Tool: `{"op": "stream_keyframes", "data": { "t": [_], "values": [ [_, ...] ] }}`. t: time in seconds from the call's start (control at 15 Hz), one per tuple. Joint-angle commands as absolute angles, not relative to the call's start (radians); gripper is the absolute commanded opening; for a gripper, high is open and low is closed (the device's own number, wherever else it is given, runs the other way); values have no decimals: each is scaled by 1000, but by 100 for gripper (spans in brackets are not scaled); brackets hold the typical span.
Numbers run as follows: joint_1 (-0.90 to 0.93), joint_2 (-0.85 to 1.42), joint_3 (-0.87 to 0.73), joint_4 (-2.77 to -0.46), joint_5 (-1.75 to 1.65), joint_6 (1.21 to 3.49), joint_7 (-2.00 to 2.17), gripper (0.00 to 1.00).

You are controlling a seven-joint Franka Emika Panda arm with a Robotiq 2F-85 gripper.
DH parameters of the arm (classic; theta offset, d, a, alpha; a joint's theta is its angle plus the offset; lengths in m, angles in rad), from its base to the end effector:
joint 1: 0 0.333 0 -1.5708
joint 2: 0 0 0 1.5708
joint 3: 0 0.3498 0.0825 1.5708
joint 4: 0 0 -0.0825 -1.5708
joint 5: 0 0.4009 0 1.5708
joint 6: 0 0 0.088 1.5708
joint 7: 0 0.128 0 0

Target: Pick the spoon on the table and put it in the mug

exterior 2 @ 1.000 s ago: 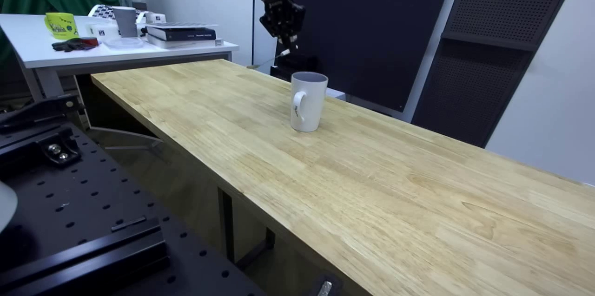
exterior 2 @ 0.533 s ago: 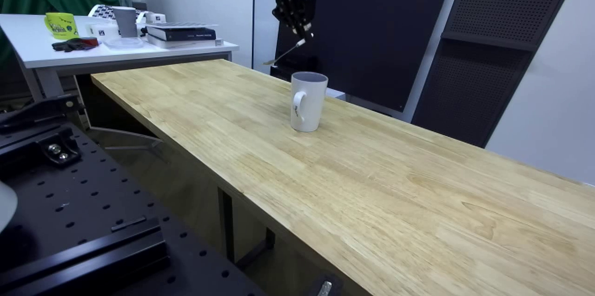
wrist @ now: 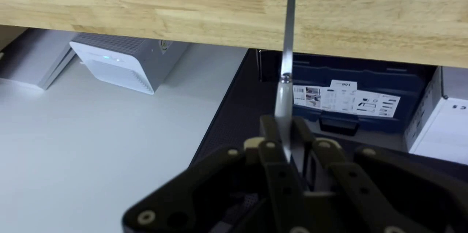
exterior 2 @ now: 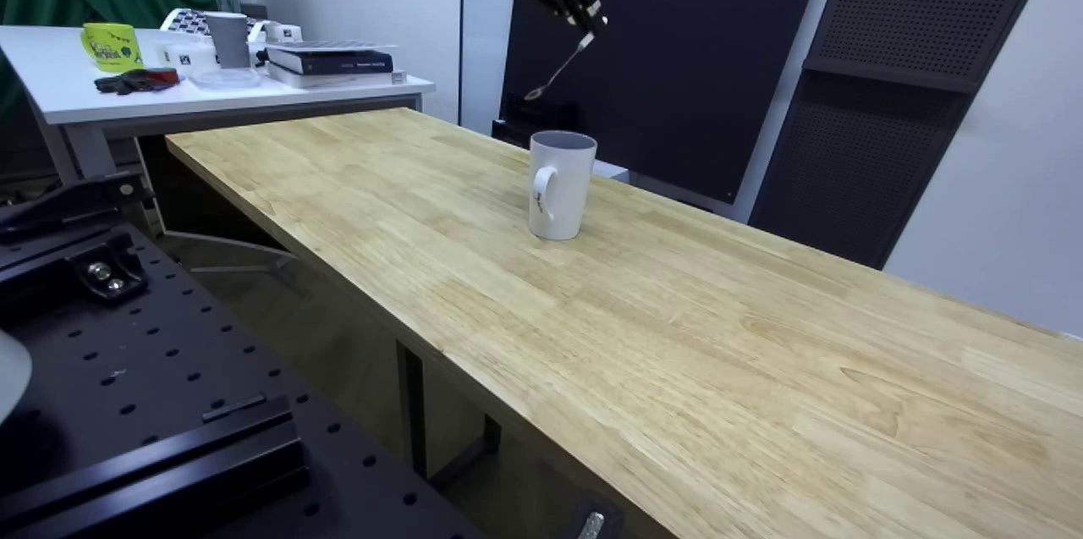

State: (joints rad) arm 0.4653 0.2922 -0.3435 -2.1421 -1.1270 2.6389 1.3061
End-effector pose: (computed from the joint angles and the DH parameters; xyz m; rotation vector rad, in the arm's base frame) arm 0.6023 0.0918 0.2886 2.5823 -0.2442 0.7865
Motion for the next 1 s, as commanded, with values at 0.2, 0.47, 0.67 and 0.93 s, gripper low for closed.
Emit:
{"op": "stream_keyframes", "data": {
  "t": [0.2, 0.47, 0.67, 0.93],
  "values": [
    [512, 268, -402, -2172, -1434, 2596, 1623, 4],
    [518, 271, -398, -2195, -1554, 2553, 1745, 4],
    [363, 253, -218, -2222, -1654, 2477, 1819, 4],
    [246, 265, -70, -2250, -1757, 2396, 1924, 4]
  ]
}}
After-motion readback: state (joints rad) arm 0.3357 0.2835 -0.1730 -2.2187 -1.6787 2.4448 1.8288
